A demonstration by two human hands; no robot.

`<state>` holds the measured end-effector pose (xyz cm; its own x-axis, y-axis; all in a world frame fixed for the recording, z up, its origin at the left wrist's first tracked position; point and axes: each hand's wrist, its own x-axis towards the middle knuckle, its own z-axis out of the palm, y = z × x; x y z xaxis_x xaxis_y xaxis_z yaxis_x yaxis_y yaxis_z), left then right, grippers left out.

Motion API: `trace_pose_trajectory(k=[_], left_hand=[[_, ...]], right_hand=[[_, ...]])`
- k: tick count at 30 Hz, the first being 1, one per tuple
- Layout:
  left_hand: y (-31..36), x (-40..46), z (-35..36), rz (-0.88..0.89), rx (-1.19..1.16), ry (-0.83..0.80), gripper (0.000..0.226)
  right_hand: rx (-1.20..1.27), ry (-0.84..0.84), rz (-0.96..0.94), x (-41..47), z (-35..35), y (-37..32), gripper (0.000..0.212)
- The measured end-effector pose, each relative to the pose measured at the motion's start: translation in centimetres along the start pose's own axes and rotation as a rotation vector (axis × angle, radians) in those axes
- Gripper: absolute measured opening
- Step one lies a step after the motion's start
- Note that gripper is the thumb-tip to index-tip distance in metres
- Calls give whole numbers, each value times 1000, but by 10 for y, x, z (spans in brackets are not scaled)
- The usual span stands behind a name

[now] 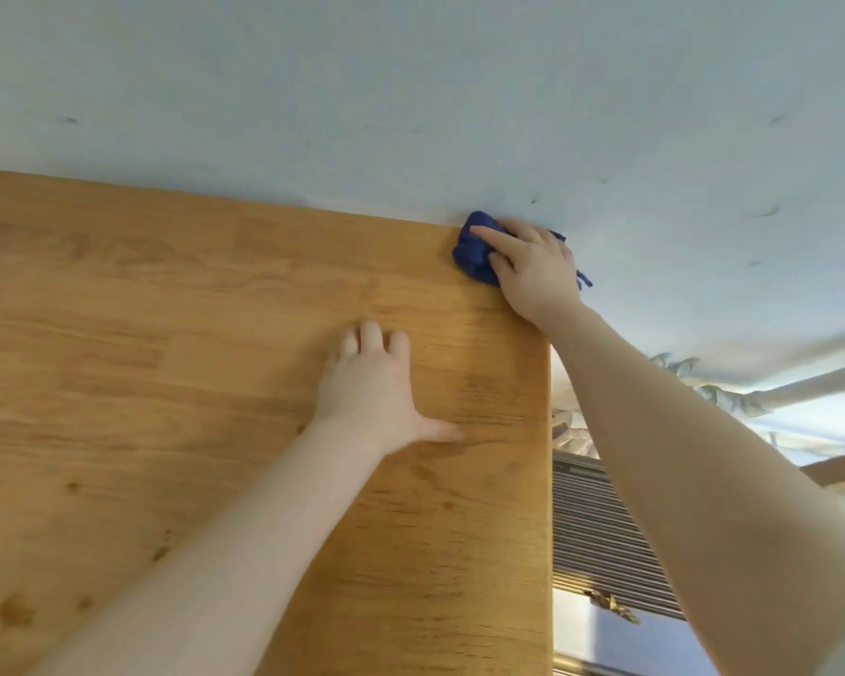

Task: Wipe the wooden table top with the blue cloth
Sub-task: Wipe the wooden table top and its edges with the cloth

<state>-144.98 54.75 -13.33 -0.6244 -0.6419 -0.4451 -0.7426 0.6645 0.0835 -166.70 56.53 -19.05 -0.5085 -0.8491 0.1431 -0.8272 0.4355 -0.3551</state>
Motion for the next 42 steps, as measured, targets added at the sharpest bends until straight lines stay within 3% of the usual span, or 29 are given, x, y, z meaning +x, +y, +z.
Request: trace_pose_trajectory(k=[4, 8, 11, 15, 18, 23, 27, 31, 35, 42], left_hand=[[8, -4, 4, -36, 66, -27, 128], [8, -5, 5, -57, 16, -20, 127], [12, -1, 2, -63, -6, -33, 126], [11, 0, 4, -70, -10, -38, 125], [8, 0, 6, -80, -9, -32, 126], [10, -2, 7, -95, 59, -7, 127], [7, -4, 6, -85, 20, 10, 122], [5, -4, 4, -80, -11, -15, 123], [-12, -20, 8, -47, -93, -11, 121], [-29, -87, 30, -36, -64, -53, 119]], right_hand=[[77, 40, -5, -16, -1, 3, 38], [114, 49, -162, -80, -5, -4, 37], [117, 3, -301, -79, -12, 6, 36], [195, -6, -95, -29, -7, 25, 45], [195, -1, 11, -21, -3, 22, 40], [185, -21, -171, -103, -12, 0, 39], [207, -103, -207, -181, -23, -22, 37], [104, -128, -253, -157, -24, -15, 39], [84, -124, -71, -115, -18, -18, 49], [-55, -145, -156, -185, -26, -42, 45]])
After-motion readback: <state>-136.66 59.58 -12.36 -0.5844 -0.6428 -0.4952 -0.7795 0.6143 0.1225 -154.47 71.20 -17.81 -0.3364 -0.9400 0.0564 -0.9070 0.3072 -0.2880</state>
